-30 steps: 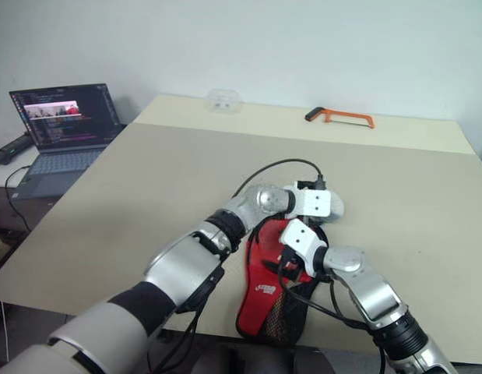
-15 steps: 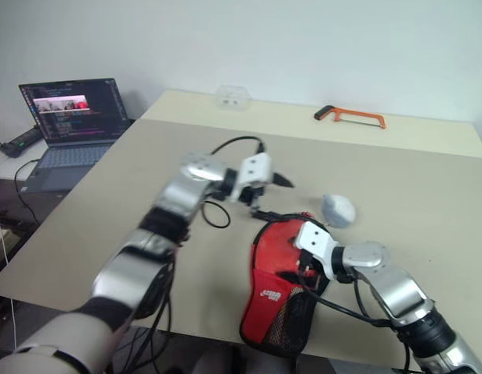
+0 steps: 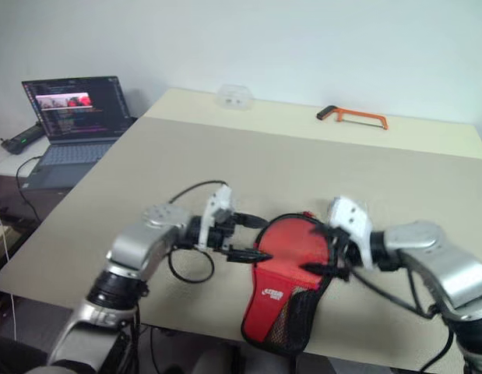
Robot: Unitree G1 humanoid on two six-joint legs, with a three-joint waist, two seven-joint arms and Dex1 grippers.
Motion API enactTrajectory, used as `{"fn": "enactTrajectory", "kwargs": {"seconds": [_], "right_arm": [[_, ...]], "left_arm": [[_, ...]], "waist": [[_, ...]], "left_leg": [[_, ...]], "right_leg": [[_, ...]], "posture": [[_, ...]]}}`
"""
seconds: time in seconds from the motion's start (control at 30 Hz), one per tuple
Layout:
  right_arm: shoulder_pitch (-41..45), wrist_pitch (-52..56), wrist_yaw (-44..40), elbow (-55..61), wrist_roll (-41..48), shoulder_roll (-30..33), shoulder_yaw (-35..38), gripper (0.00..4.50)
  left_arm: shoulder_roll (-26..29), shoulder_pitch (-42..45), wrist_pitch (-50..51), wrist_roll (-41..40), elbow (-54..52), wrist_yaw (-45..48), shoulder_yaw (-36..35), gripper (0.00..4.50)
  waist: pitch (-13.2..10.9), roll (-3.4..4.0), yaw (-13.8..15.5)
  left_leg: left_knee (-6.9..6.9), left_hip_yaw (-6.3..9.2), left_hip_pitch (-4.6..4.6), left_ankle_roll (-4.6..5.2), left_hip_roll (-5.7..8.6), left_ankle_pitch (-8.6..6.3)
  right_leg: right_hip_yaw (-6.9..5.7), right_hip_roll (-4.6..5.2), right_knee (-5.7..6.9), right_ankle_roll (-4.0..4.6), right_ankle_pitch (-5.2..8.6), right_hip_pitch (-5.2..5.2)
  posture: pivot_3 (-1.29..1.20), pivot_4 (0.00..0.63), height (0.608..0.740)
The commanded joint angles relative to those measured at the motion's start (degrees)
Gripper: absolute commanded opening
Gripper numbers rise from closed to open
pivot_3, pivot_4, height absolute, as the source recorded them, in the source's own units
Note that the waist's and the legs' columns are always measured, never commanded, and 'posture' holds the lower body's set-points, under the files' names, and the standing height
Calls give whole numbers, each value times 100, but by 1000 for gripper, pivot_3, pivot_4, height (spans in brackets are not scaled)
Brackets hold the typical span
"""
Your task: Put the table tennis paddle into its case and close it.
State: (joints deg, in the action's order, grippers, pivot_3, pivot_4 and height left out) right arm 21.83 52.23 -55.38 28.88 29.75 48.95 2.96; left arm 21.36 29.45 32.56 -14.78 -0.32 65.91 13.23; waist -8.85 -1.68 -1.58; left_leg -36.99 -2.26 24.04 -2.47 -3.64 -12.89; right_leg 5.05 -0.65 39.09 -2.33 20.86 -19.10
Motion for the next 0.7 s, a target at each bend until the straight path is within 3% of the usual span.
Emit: {"fn": "enactTrajectory", "kwargs": {"seconds": [0.03, 0.43, 0.7], "right_arm": [[361, 59, 249, -433, 46, 151, 483, 4500], [251, -237, 388, -1379, -376, 557, 310, 4500], [377, -274, 646, -1704, -746, 423, -158, 4500]], "left_arm": [[-287, -147, -433, 201, 57, -675, 27, 4473], [-904, -203, -752, 350, 482, -1093, 609, 4473], [-1183, -147, -737, 403, 785, -1194, 826, 4473]], "waist": [[-1, -1, -1], [-21, 32, 6], [-22, 36, 0]], "left_leg": [[1, 1, 5, 0, 0, 0], [0, -3, 24, 0, 5, 0], [-1, -4, 22, 0, 7, 0]], "right_leg": [[-1, 0, -2, 0, 0, -5], [1, 2, -5, 0, 0, -19], [2, 0, -3, 0, 0, -17]], "posture": [[0, 150, 740], [0, 150, 740], [0, 150, 740]]}}
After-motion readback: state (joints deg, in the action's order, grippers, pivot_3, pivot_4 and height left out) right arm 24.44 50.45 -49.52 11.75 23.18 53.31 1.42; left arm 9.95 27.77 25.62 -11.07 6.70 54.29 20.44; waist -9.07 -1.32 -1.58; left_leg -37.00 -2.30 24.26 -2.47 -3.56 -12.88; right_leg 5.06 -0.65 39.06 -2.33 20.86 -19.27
